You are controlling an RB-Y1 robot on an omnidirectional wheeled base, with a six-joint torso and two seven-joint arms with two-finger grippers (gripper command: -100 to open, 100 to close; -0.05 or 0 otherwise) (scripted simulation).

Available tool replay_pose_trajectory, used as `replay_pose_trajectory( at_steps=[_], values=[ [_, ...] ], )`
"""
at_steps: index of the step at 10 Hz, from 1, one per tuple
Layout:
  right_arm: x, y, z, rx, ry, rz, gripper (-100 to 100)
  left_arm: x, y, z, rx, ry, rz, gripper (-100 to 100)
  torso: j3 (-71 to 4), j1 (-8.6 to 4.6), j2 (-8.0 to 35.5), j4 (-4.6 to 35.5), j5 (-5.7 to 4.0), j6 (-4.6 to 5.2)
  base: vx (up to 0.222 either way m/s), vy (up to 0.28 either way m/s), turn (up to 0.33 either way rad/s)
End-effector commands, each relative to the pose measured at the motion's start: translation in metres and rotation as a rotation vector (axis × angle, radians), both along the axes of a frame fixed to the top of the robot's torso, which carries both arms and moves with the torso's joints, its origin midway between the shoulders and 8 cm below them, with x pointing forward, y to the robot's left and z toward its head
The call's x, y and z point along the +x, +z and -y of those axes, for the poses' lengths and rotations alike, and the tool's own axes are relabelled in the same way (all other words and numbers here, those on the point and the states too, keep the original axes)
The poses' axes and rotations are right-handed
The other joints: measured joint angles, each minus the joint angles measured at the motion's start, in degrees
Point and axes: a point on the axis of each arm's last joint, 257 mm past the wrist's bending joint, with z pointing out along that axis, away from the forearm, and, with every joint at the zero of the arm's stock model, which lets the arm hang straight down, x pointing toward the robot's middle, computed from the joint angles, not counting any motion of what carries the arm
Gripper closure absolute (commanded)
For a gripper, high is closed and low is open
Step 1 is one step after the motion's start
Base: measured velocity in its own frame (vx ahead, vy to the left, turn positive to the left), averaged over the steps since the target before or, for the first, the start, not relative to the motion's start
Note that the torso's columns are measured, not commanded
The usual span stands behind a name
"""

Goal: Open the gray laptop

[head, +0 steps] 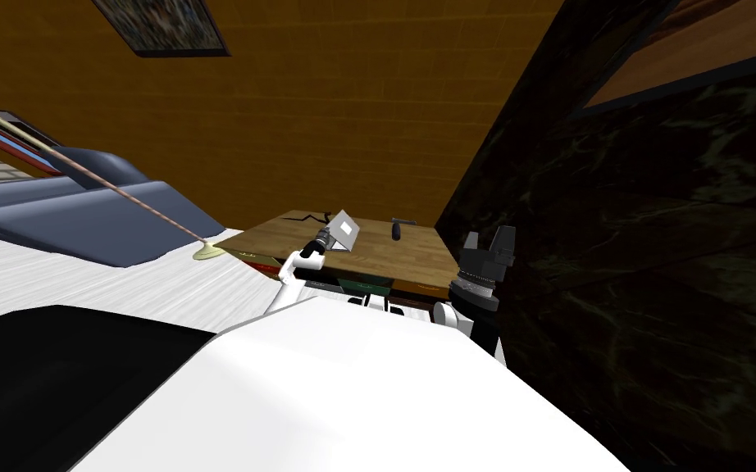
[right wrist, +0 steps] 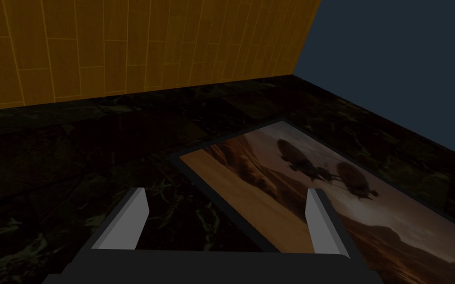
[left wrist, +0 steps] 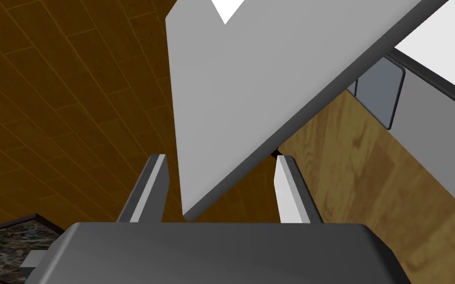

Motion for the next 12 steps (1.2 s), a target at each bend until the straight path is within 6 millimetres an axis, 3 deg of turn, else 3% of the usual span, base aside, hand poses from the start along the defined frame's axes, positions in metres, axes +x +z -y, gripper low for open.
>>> replay_pose_trajectory(
  at_steps=[1,2,3,4,7,8,10,12],
  values=[
    [0.000,0.000,0.000,0.000,0.000,0.000,0,0.008,-0.015,0.011,-0.123,0.000,0.001,100,-0.09,-0.22,-0.13,-0.04,-0.09,0.05,-0.022,0.121,0.012],
    [0.000,0.000,0.000,0.000,0.000,0.000,0,0.013,-0.024,0.021,-0.206,-0.002,-0.001,100,-0.10,-0.35,-0.11,-0.05,-0.15,0.06,-0.035,0.133,0.021],
    [0.000,0.000,0.000,0.000,0.000,0.000,0,0.009,-0.020,0.015,-0.156,0.000,0.000,100,-0.08,-0.32,-0.08,-0.06,-0.13,0.13,-0.017,0.063,-0.006],
    [0.000,0.000,0.000,0.000,0.000,0.000,0,0.011,-0.038,0.027,-0.253,-0.003,-0.001,100,-0.08,-0.52,-0.09,0.00,-0.22,0.11,-0.020,0.084,0.003],
    [0.000,0.000,0.000,0.000,0.000,0.000,0,0.016,-0.067,0.051,-0.425,-0.005,0.005,100,-0.09,0.00,-0.10,-0.01,-0.08,0.08,-0.009,0.165,-0.012],
    [0.000,0.000,0.000,0.000,0.000,0.000,0,0.012,-0.049,0.046,-0.390,-0.003,0.002,-100,-0.13,-0.03,-0.19,-0.08,-0.04,0.04,0.012,0.073,-0.032],
    [0.000,0.000,0.000,0.000,0.000,0.000,0,0.011,-0.044,0.045,-0.389,-0.001,0.002,-100,-0.14,-0.67,-0.19,-0.09,-0.24,0.11,0.010,-0.023,-0.001],
    [0.000,0.000,0.000,0.000,0.000,0.000,0,0.007,-0.032,0.044,-0.388,0.001,0.003,-100,-0.04,-0.42,-0.02,0.04,-0.22,0.13,0.011,-0.022,-0.021]
  ],
)
